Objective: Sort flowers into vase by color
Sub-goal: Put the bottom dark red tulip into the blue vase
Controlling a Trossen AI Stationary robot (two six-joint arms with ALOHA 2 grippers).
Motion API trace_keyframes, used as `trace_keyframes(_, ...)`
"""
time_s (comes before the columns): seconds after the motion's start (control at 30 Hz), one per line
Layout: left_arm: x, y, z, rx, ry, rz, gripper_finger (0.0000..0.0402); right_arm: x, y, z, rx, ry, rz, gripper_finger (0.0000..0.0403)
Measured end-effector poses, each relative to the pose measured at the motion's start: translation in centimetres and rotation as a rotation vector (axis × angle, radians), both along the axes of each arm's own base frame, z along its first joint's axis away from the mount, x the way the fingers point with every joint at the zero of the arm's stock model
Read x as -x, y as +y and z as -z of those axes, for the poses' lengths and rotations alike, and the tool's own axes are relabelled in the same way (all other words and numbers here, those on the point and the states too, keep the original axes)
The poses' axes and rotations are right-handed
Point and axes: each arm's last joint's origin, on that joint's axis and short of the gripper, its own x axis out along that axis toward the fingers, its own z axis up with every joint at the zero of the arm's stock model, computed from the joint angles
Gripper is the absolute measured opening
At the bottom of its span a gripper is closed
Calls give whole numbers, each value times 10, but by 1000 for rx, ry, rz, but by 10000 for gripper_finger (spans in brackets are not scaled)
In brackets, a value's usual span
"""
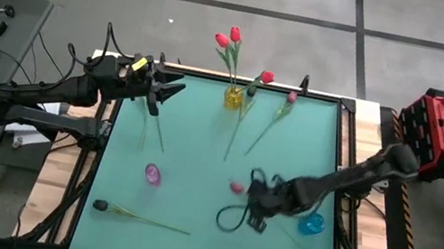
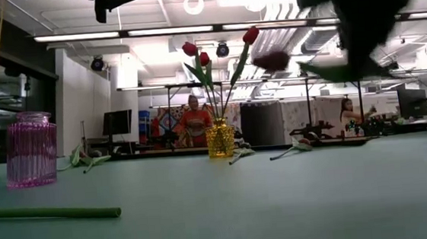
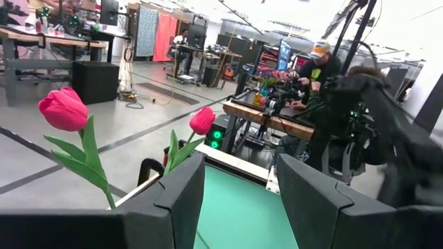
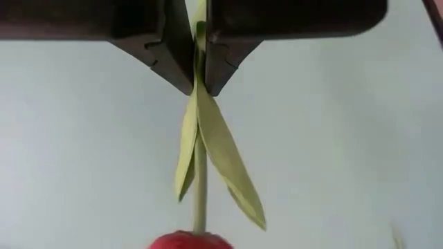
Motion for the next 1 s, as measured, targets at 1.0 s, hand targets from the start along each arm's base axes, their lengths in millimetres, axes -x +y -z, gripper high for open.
trace_keyframes(1.0, 0, 0, -2, 83, -58, 4, 170, 192, -71, -142, 51, -658, 104, 0)
